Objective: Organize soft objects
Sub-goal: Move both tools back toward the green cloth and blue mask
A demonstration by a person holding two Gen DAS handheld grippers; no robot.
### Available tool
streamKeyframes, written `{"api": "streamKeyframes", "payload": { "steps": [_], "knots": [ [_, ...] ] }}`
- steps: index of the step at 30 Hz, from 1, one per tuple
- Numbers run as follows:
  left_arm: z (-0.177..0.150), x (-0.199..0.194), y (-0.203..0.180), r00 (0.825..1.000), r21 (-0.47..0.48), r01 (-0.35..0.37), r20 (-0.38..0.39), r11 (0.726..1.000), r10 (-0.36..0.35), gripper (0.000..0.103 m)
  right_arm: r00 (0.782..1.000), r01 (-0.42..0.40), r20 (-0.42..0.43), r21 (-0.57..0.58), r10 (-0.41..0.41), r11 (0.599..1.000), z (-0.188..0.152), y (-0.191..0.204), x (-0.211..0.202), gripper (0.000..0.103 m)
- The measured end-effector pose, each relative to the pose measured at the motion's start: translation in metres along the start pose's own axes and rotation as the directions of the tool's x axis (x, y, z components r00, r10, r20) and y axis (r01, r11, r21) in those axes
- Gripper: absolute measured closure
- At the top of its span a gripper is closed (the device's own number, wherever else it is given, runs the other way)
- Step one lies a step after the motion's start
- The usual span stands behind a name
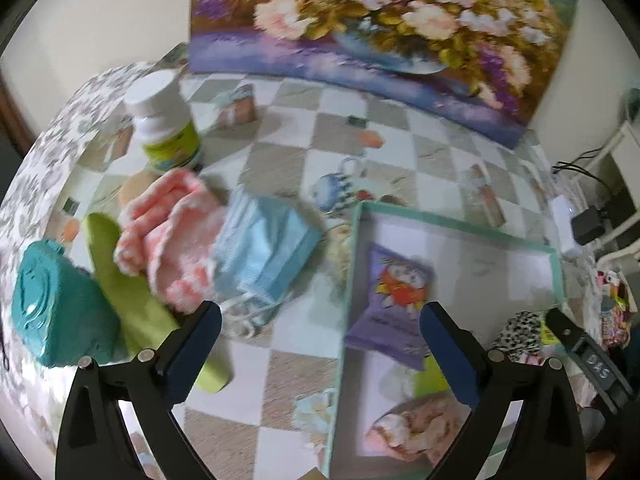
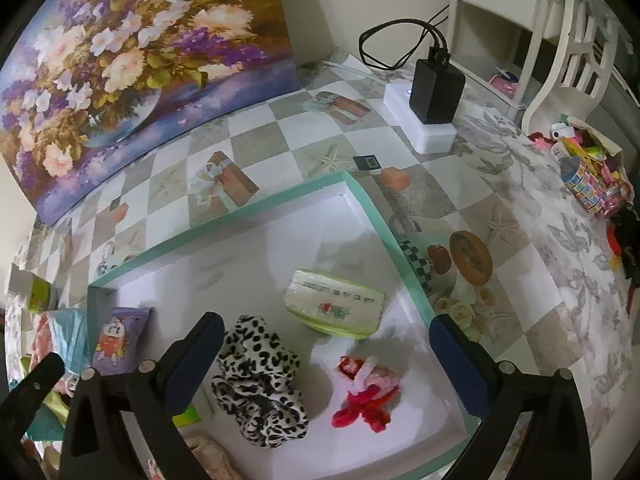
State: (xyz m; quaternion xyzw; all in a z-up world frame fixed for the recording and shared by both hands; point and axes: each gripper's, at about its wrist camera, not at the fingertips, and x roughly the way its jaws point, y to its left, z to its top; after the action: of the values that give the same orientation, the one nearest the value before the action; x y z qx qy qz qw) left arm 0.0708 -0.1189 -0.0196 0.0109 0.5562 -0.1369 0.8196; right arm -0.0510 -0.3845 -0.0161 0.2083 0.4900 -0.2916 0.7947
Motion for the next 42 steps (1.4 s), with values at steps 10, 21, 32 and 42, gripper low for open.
{"api": "streamKeyframes", "payload": {
  "steps": [10,21,32,42],
  "knots": [
    [-0.003,-0.014,0.014,0.999,-0.019,-0.035,-0.022,0.999,0.035,0.003,1.000,0.001,0.003,-0.027,-0.001,1.000,-0.002,0.010,-0.017,0.000],
    [-0.011,-0.033,0.043,1.000,-0.093,-0.024,-0.012,0.995,0.023,0.003,0.999,-0.049,0.008,-0.131,0.051,0.990,-0.017,0.055,-0.047,0.000],
    [-0.027,-0.028,0.096,0.997,-0.291,-0.059,-0.056,0.955,0.044,0.003,0.987,-0.156,-0.085,-0.303,0.137,0.940,-0.060,0.126,-0.039,0.000],
    [-0.039,-0.027,0.125,0.996,-0.387,-0.080,-0.075,0.919,0.055,0.003,0.982,-0.182,-0.122,-0.416,0.143,0.891,-0.087,0.168,-0.034,0.000]
  ]
}}
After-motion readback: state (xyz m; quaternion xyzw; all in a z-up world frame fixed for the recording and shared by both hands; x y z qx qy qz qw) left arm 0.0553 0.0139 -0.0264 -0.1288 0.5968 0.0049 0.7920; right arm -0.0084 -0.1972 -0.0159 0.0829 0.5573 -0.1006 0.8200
